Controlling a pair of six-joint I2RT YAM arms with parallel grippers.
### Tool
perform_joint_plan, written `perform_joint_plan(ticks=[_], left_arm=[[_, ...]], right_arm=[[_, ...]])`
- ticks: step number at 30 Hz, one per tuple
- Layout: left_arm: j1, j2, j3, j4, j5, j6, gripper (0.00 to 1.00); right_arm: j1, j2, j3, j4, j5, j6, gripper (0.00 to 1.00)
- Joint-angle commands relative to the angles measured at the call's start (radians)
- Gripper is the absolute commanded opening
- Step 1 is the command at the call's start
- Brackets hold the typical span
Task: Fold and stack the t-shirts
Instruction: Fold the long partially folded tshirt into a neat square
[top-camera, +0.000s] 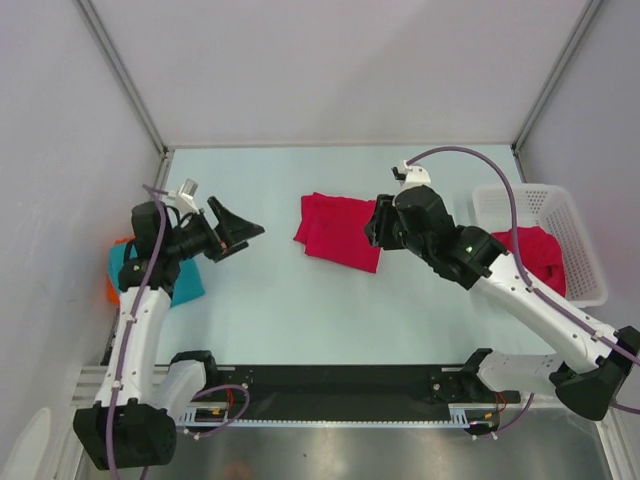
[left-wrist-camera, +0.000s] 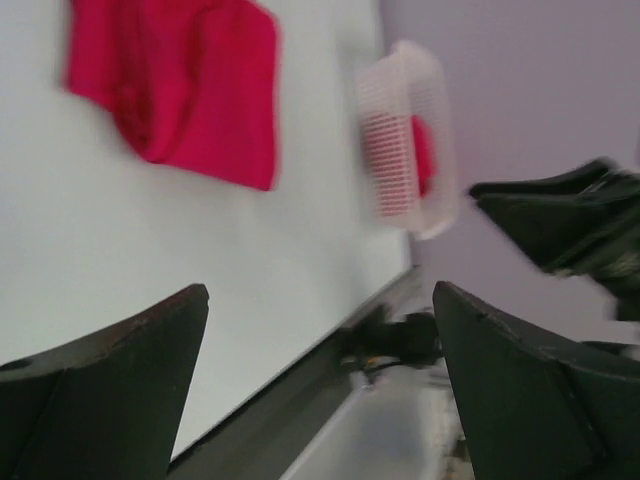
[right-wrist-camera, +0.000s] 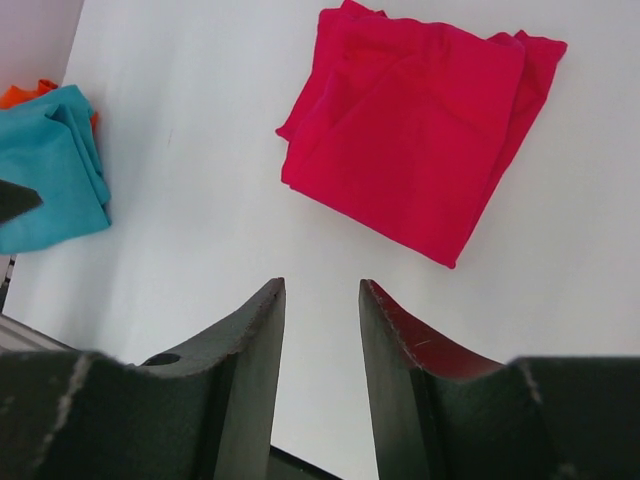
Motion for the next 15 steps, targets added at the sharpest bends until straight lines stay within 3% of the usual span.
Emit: perform_joint_plan(ticks=[1,2,4,5,6,8,11,15], left_arm=[[0.030,0.012,-0.278,0.770,0.337,-0.604,1.00],[0.034,0.002,-0.299,0.816,0.313,-0.645,1.00],[0.053,-0.011,-0.236,0.587,0.265,-0.511,1.00],[0.062,-0.009,-0.123,0.462,0.244,-0.331,1.00],[0.082,0.002,-0.059,0.248,0.187,-0.246,1.00],[0.115,0.014,0.133,0.017,0.124,-0.036,1.00],[0.131,0.014,0.340,-0.121,0.035,0.128,1.00],[0.151,-0.015,0.357,-0.089,0.022,0.111,1.00]], right_arm=[[-0.056,-0.023,-0.008,0.042,-0.054,-0.010,0.42],[-0.080,-0.019,-0.004,0.043,-0.063,-0.010,0.43],[-0.099,-0.008,0.000,0.049,-0.098,-0.016,0.44],[-0.105,-0.003,0.000,0.054,-0.106,-0.017,0.45],[-0.116,0.004,0.000,0.056,-0.124,-0.019,0.46],[-0.124,0.026,0.000,0.062,-0.141,-0.025,0.47],[-0.133,0.057,-0.003,0.077,-0.161,-0.031,0.48],[-0.137,0.087,-0.002,0.092,-0.155,-0.024,0.48]])
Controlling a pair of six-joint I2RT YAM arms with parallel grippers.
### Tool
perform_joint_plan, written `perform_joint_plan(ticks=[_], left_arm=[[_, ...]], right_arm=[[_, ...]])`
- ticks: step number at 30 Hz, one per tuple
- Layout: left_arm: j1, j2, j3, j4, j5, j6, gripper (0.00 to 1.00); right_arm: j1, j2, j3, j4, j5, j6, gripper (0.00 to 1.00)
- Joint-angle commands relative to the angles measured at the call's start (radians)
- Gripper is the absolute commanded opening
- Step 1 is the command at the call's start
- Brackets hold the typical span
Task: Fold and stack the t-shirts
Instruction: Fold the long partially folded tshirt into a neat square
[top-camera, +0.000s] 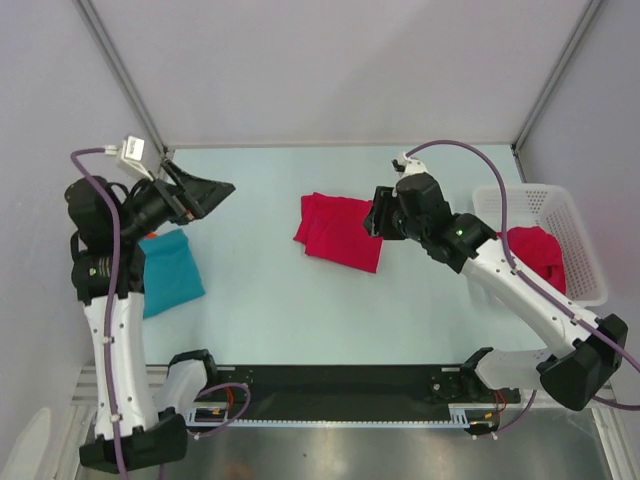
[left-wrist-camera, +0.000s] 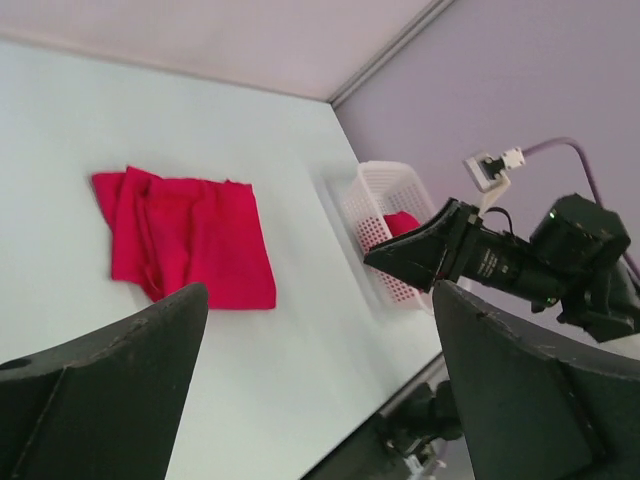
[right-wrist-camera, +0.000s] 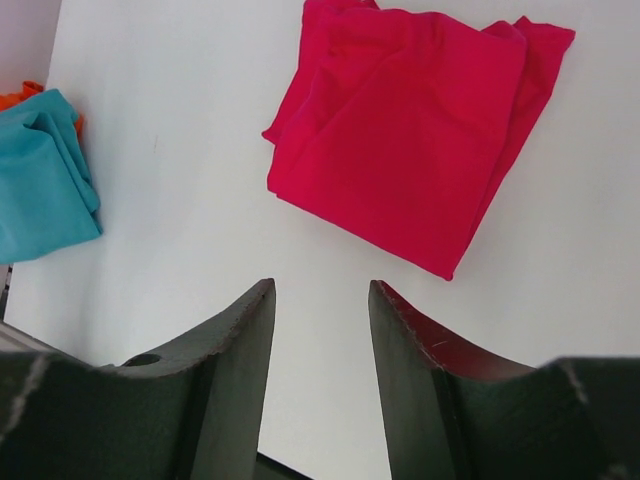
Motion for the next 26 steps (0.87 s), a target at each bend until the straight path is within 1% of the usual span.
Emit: perform_joint_plan(ticks=[1,2,3,4,5,7,8,9,11,12,13,15,16,21,23,24,26], left_arm=[[0.035,-0.048,-0.042,-0.085,-0.011,0.064,1.00],[0.061,-0.058,-0.079,-0.003,0.030,0.024,1.00],[0.072,-0.078,-0.122,0.060,0.117,-0.029,1.00],[0.081,-0.089,-0.227,0.140,0.171,-0.178,1.00],[0.098,-0.097,-0.286,0.336,0.208,-0.268,1.00],[0.107,-0.100,-0.419,0.517,0.257,-0.469,0.96],[0.116,-0.106,-0.441,0.594,0.248,-0.485,0.95],[0.119,-0.109,-0.447,0.581,0.235,-0.478,0.95],[0.122,-0.127,-0.418,0.471,0.190,-0.398,0.96],[0.122,-0.132,-0.376,0.420,0.175,-0.317,0.96],[0.129,-0.137,-0.354,0.330,0.155,-0.280,0.96],[0.138,-0.149,-0.320,0.280,0.142,-0.220,0.97],[0.144,-0.152,-0.318,0.262,0.141,-0.214,0.97],[0.150,-0.175,-0.346,0.271,0.121,-0.223,0.96],[0.152,-0.177,-0.348,0.282,0.110,-0.224,0.95],[0.153,-0.177,-0.343,0.282,0.106,-0.226,0.96],[0.152,-0.175,-0.338,0.289,0.087,-0.231,0.96]], right_arm=[[-0.007,0.023,0.009,0.050,-0.015,-0.010,0.48],[-0.007,0.028,0.009,0.047,-0.004,-0.013,0.49],[-0.007,0.029,0.015,0.042,0.004,-0.014,0.49],[-0.010,0.028,0.016,0.033,0.013,-0.014,0.49],[-0.013,0.026,0.018,0.028,0.020,-0.011,0.49],[-0.021,0.025,0.021,0.018,0.027,-0.007,0.49],[-0.022,0.025,0.018,0.019,0.028,-0.004,0.49],[-0.024,0.022,0.016,0.019,0.027,0.002,0.49],[-0.025,0.022,0.006,0.024,0.014,0.012,0.49],[-0.025,0.026,0.003,0.025,0.007,0.021,0.49],[-0.025,0.029,-0.005,0.027,-0.007,0.025,0.49],[-0.027,0.042,-0.013,0.044,-0.030,0.041,0.48],[-0.027,0.046,-0.014,0.047,-0.050,0.050,0.48],[-0.027,0.049,-0.027,0.071,-0.081,0.071,0.45],[-0.027,0.048,-0.028,0.065,-0.052,0.075,0.43],[-0.025,0.048,-0.027,0.048,-0.023,0.075,0.43],[-0.025,0.040,-0.028,0.034,-0.007,0.067,0.46]])
